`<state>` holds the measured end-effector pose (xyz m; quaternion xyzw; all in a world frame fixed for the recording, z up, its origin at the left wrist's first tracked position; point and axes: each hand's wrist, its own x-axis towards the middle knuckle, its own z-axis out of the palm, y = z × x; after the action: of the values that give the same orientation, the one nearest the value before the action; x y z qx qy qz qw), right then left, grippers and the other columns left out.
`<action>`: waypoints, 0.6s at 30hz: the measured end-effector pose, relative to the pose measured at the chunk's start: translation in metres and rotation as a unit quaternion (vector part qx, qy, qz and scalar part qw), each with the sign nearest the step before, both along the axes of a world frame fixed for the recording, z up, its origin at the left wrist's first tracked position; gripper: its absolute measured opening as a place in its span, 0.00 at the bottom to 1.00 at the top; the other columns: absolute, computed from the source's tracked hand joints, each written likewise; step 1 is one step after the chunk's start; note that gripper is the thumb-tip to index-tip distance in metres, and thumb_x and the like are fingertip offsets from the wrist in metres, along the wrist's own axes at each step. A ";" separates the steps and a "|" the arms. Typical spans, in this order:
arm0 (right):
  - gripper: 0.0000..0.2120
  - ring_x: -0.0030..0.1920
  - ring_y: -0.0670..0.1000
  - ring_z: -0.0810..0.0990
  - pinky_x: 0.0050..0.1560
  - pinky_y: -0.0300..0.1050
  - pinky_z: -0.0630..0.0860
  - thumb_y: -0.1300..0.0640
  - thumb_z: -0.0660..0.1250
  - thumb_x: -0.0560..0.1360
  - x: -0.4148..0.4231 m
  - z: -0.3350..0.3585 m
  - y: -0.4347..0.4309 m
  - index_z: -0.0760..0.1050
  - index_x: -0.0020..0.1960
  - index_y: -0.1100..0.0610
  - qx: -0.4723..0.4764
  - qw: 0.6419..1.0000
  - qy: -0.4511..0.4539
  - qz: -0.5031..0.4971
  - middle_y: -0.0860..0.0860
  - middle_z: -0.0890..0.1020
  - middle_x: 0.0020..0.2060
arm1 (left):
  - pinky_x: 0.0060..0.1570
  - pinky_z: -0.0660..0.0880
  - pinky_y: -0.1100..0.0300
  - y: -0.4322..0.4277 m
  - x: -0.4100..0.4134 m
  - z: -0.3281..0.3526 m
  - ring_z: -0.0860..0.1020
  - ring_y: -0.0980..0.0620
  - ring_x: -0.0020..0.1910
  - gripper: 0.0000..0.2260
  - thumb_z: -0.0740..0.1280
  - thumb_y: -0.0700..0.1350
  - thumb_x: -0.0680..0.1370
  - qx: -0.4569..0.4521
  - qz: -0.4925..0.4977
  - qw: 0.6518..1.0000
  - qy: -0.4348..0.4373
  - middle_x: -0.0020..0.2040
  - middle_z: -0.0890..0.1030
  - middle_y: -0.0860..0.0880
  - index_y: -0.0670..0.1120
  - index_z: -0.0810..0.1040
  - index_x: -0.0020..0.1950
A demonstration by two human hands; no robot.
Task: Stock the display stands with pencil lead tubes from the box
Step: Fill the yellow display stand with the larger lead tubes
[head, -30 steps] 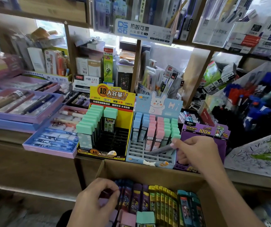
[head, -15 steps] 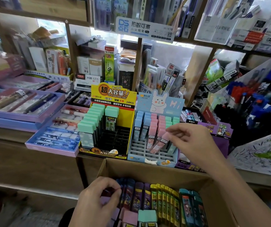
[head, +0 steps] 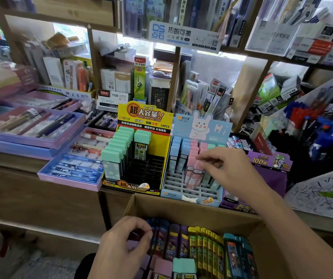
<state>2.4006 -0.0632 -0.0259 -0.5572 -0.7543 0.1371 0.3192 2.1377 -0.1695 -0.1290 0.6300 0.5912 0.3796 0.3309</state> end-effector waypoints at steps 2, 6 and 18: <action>0.10 0.46 0.38 0.83 0.47 0.29 0.78 0.62 0.74 0.77 -0.004 -0.003 0.001 0.86 0.58 0.54 -0.008 1.000 0.000 0.003 0.45 0.86 0.45 | 0.39 0.75 0.72 0.000 0.000 0.000 0.81 0.60 0.41 0.13 0.78 0.39 0.71 0.002 0.002 1.000 -0.005 0.40 0.83 0.60 0.58 0.82 0.41; 0.10 0.46 0.41 0.84 0.49 0.35 0.81 0.64 0.72 0.78 -0.012 -0.011 0.001 0.85 0.59 0.58 -0.001 1.000 -0.003 0.005 0.51 0.87 0.48 | 0.36 0.73 0.74 0.002 0.000 -0.002 0.81 0.61 0.43 0.14 0.78 0.40 0.71 0.010 0.001 1.000 -0.001 0.41 0.83 0.61 0.60 0.81 0.42; 0.11 0.42 0.48 0.81 0.46 0.40 0.81 0.67 0.73 0.77 -0.017 -0.016 -0.024 0.85 0.58 0.60 0.118 0.993 -0.008 -0.023 0.52 0.83 0.47 | 0.41 0.73 0.74 -0.003 0.003 -0.004 0.81 0.62 0.46 0.12 0.75 0.40 0.75 0.032 -0.010 0.999 0.036 0.43 0.83 0.61 0.58 0.81 0.42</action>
<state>2.3833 -0.0872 -0.0424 -0.5341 -0.7543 0.0352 0.3802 2.1404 -0.1725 -0.1330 0.6595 0.5838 0.3722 0.2928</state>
